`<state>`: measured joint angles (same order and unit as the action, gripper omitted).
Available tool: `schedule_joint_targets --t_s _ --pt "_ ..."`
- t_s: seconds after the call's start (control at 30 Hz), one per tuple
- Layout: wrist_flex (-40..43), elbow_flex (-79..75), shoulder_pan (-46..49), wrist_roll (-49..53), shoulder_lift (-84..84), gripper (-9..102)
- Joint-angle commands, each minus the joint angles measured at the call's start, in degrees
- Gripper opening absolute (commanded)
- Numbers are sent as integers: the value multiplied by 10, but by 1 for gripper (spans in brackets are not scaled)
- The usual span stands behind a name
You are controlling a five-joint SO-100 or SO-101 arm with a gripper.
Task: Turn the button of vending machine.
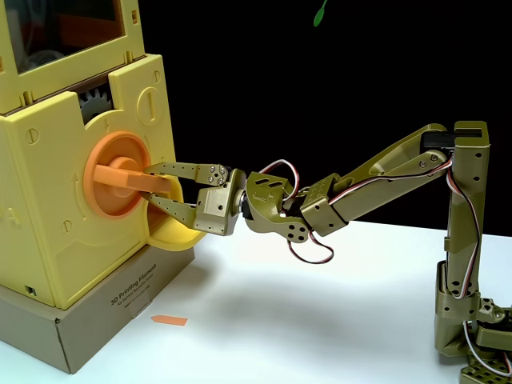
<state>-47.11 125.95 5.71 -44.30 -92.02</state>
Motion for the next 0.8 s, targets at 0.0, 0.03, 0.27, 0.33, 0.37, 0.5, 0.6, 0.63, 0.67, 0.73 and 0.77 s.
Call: schedule_joint_targets --t_s 0.0,0.03,0.27,0.33,0.37,0.5,0.6,0.63,0.67,0.73,0.77 --pt "-10 -10 -14 -110 -25 -2" --pt "-9 -10 -14 -133 -26 -2" --pt "-10 -11 -11 -311 -26 -1" --pt "-13 -10 -10 -369 -26 -1" --pt "-13 -10 -9 -396 -26 -1" --pt "-15 -10 -8 -493 -26 0" --pt "-9 -10 -11 -547 -26 1" --pt "-5 -10 -11 -557 -26 1" --pt "-2 -10 -11 -563 -27 1" --pt "0 -10 -11 -570 -27 1" --pt "2 -10 -11 -570 -27 1"
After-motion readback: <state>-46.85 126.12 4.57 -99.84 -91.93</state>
